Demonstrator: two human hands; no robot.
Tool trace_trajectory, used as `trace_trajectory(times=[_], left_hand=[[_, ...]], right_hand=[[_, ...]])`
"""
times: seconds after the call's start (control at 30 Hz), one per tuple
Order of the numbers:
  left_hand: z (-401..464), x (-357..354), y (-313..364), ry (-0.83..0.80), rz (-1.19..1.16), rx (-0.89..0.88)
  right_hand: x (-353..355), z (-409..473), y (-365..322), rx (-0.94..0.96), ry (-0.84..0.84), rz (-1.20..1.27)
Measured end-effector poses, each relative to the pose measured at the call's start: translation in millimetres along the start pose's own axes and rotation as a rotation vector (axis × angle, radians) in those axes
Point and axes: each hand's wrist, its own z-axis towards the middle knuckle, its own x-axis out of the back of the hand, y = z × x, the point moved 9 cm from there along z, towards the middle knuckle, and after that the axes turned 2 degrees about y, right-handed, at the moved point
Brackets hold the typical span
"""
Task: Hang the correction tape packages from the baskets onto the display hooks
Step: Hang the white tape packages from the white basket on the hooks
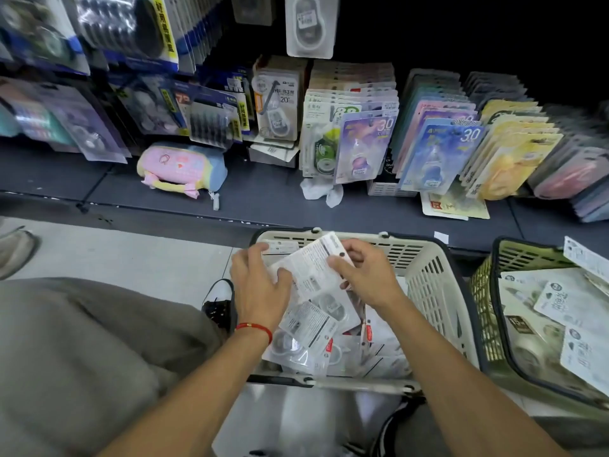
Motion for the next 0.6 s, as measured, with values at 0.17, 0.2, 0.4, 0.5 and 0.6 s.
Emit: trace_trajectory(times=[0.17, 0.2, 0.4, 0.5, 0.6], left_hand=[[-18.1, -45.2, 8.1, -0.516, 0.256, -0.261], [-18.3, -44.4, 6.6, -0.491, 0.294, -0.311], [6.9, -9.3, -31.3, -0.215, 0.018, -0.005], [8.0, 3.7, -35.7, -0.194, -0.147, 0.064], [7.6, 13.9, -30.6, -0.191, -0.202, 0.028]], right_hand=[[-12.5, 3.8, 12.4, -0.203, -0.003, 0.284], [-17.1, 3.5, 15.9, -0.243, -0.035, 0.369], [-39.9, -7.0, 69.4, -0.118, -0.259, -0.487], [-74.2, -38.4, 123.1, 0.070, -0.621, -1.067], [-86.0, -48.1, 148.5, 0.214, -0.662, -1.280]])
